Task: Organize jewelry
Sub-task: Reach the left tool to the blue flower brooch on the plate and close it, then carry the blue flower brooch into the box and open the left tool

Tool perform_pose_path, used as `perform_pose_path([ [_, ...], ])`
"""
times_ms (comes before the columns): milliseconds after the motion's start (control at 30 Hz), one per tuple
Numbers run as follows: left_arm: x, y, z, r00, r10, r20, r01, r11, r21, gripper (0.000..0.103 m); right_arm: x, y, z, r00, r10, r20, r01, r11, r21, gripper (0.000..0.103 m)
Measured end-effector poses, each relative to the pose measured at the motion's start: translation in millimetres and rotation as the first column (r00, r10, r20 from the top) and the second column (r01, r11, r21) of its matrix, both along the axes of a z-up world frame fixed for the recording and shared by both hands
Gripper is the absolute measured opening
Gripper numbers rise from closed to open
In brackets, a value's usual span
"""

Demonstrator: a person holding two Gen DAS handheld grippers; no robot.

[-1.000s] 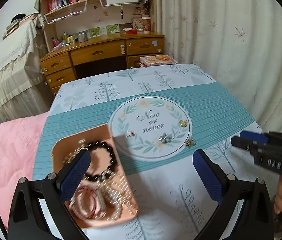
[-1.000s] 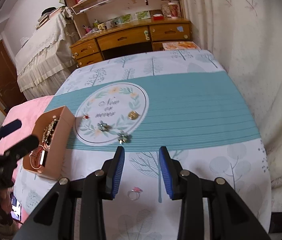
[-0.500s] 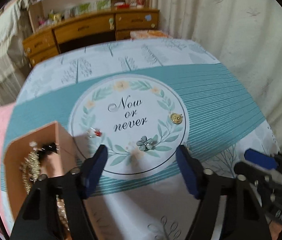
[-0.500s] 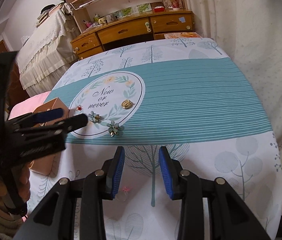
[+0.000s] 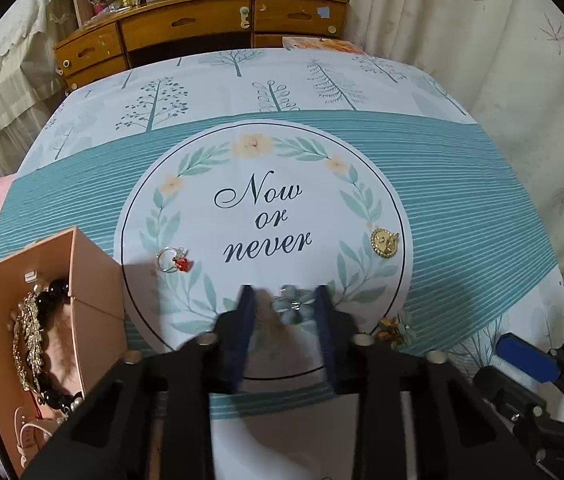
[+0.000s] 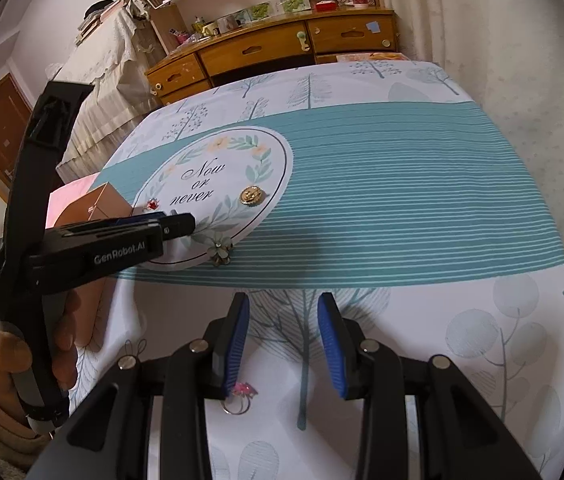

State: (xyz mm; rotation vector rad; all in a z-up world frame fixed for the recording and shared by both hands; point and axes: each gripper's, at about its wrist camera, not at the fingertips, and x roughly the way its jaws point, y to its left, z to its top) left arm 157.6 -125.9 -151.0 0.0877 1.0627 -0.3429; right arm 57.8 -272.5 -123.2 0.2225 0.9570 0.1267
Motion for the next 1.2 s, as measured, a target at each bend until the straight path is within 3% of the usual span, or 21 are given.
perform_pose_path([
  [200, -4, 9, 6, 1.0, 0.006, 0.01, -0.006, 0.999, -0.04, 0.017, 12, 15, -4, 0.998, 0.052, -0.018, -0.052, 0.999, 0.003, 0.036],
  [567, -48, 33, 41, 0.997, -0.035, 0.062, 0.04, 0.996, -0.085, 0.017, 38, 38, -7, 0.994, 0.104, -0.041, -0.103, 0.995, 0.007, 0.036],
  [833, -62, 59, 53, 0.996, -0.014, 0.084, 0.024, 0.993, -0.117, 0.017, 51, 62, -7, 0.993, 0.117, -0.029, -0.12, 0.987, -0.105, 0.035],
  [967, -66, 71, 57, 0.996, 0.003, 0.089, 0.008, 0.992, -0.125, 0.017, 52, 66, -7, 0.994, 0.104, -0.029, -0.108, 0.982, -0.155, 0.018],
  [1200, -74, 94, 68, 0.994, 0.031, 0.108, -0.019, 0.994, -0.112, 0.017, 47, 68, 4, 0.994, 0.101, -0.034, -0.105, 0.987, -0.12, 0.017],
])
